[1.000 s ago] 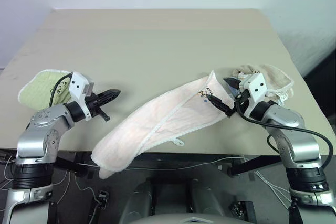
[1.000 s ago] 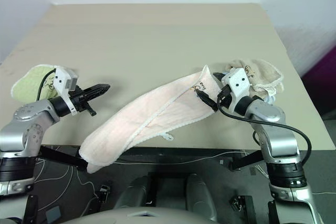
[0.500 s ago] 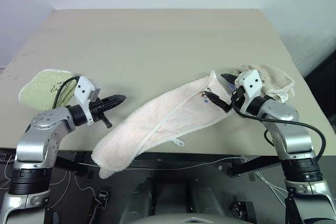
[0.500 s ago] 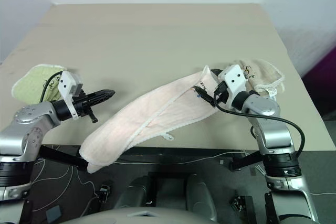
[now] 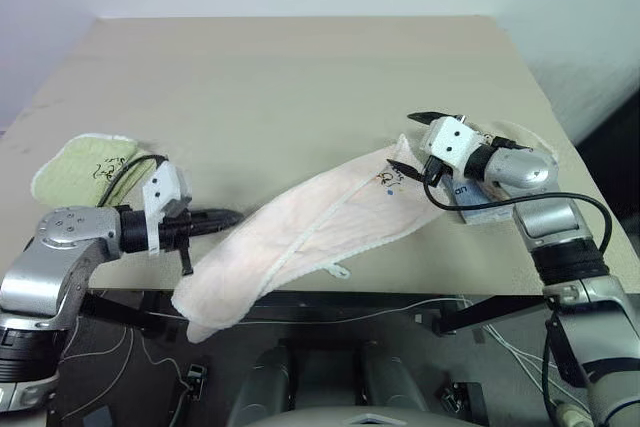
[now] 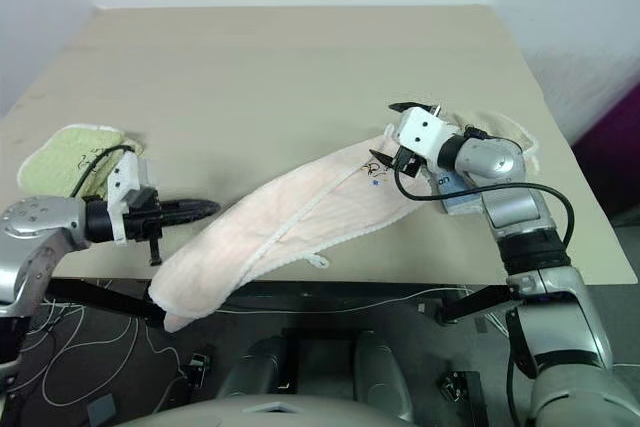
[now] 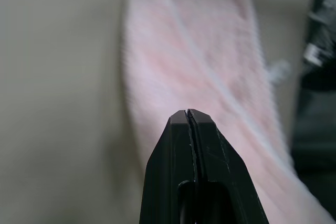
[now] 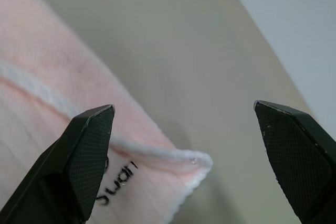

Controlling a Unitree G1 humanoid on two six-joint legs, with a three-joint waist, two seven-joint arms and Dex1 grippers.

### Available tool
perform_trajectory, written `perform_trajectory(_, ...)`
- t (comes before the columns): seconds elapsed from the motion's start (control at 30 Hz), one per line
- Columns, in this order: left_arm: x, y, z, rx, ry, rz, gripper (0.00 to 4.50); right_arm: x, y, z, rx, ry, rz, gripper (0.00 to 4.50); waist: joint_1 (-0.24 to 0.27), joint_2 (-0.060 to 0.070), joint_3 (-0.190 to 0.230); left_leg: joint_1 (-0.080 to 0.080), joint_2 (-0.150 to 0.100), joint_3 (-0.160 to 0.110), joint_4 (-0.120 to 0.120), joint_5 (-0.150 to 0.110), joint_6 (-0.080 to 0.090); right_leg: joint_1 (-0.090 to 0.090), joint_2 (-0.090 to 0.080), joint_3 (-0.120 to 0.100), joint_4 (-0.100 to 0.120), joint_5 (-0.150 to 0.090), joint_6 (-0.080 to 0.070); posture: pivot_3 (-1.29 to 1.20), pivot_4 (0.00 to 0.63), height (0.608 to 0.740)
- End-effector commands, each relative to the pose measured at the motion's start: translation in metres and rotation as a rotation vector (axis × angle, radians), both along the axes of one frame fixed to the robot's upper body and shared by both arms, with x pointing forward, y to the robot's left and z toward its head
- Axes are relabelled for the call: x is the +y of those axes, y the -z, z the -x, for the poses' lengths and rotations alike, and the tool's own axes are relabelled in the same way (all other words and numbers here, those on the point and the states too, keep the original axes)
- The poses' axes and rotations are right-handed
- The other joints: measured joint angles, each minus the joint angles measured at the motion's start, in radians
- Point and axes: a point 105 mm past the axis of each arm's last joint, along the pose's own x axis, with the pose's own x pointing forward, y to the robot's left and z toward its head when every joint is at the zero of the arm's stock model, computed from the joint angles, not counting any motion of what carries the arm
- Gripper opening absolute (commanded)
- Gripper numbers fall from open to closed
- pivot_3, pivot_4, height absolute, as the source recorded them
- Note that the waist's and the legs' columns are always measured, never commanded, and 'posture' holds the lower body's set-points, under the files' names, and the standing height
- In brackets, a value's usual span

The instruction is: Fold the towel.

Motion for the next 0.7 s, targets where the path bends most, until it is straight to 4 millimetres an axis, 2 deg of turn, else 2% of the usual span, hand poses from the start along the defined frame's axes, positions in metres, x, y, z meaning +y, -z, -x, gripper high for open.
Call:
perform_trajectory(0.03, -0.004, -0.008, 0.007, -0.034, 0.069, -0.036, 0.0, -0.001, -0.005, -0.006, -0.093, -0.06, 0.178, 4.48, 0.001, 0.0, 0.0, 0.0, 0.0, 0.0, 0.0, 0.0, 0.0, 0.0, 0.0, 0.0, 0.0, 0.0, 0.0, 0.0, 0.15, 0.74)
perform_trajectory(0.23, -0.01, -0.004, 0.017, -0.005, 0.143, -0.072, 0.0, 0.0, -0.001, -0.02, -0.176, -0.113, 0.398, 4.48, -0.001, 0.0, 0.0, 0.0, 0.0, 0.0, -0.001, 0.0, 0.0, 0.0, 0.001, 0.0, 0.0, 0.0, 0.0, 0.0, 0.15, 0.74)
perform_trajectory(0.4, -0.011, 0.003, 0.026, 0.026, 0.182, -0.106, 0.0, 0.003, 0.003, -0.029, -0.26, -0.118, 0.487, 4.48, -0.002, 0.0, 0.0, 0.0, 0.0, 0.0, -0.001, 0.0, -0.001, -0.001, 0.001, 0.0, 0.0, 0.0, 0.0, 0.0, 0.15, 0.74)
perform_trajectory(0.53, -0.007, 0.008, 0.032, 0.053, 0.205, -0.148, 0.0, 0.004, 0.008, -0.032, -0.284, -0.125, 0.518, 3.68, -0.002, 0.0, 0.0, 0.0, 0.0, 0.0, -0.001, 0.001, -0.001, -0.001, 0.002, 0.0, 0.0, 0.0, 0.0, 0.0, 0.15, 0.74)
perform_trajectory(0.7, -0.002, 0.009, 0.041, 0.085, 0.263, -0.204, 0.0, 0.005, 0.011, -0.035, -0.33, -0.125, 0.561, 2.04, -0.003, 0.0, 0.0, 0.0, 0.0, 0.0, -0.001, 0.001, -0.001, -0.001, 0.003, 0.0, 0.0, 0.0, 0.0, 0.0, 0.15, 0.74)
